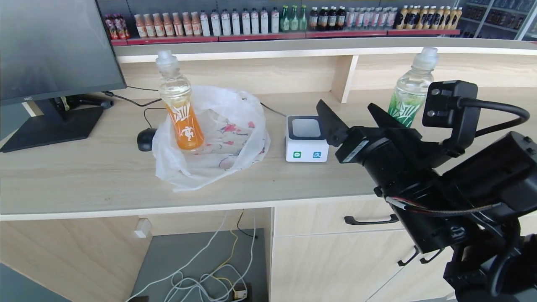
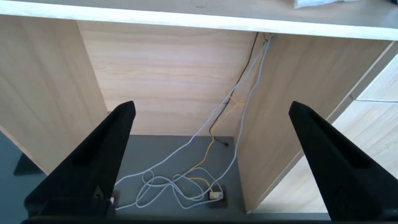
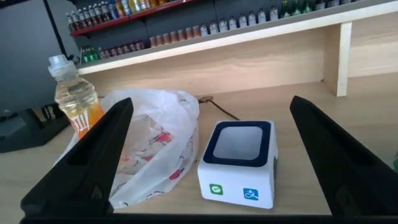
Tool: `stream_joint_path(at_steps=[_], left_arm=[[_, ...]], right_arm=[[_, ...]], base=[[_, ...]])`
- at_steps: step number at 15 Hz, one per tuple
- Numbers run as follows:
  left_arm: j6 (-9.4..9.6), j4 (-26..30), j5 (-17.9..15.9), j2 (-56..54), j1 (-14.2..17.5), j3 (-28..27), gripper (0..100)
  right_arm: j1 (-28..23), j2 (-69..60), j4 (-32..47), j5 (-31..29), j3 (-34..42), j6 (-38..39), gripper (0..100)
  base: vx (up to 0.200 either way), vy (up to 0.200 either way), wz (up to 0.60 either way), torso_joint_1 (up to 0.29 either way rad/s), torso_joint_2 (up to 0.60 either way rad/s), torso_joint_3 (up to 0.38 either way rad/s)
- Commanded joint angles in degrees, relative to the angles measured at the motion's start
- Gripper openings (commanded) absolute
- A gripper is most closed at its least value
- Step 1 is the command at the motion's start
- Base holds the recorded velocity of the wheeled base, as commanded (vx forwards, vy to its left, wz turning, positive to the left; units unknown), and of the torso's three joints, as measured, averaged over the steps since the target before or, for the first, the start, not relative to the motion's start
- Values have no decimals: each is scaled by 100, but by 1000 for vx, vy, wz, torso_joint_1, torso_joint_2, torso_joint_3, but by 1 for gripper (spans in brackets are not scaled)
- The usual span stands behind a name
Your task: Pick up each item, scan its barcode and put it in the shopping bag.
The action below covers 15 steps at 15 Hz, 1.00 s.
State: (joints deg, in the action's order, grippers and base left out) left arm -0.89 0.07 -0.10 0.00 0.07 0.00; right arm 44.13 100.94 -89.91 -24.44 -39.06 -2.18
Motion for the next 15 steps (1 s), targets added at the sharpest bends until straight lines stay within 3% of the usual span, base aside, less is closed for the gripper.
stream_joint_path(at_steps=[1,7,9,11,13,15], left_arm=[[1,-7,1,0,1,0,100],[-8,-16,1,0,1,0,100],[1,-7,1,0,1,0,100],[45,-7,1,0,1,0,100],[45,-7,1,0,1,0,100],[45,-7,1,0,1,0,100]], right_arm=[[8,-101,-9,1,65,7,100],[25,-215,-9,10,162,-89,100],[25,-232,-9,27,162,-309,100],[-18,-259,-9,414,171,-810,100],[-62,-250,70,432,214,-889,100],[-89,-329,790,440,21,-872,100]], base=[[0,-200,0,2,7,7],[0,-200,0,1,2,0],[0,-200,0,2,0,0],[0,-200,0,2,-2,2],[0,0,0,0,0,0],[0,0,0,0,0,0]])
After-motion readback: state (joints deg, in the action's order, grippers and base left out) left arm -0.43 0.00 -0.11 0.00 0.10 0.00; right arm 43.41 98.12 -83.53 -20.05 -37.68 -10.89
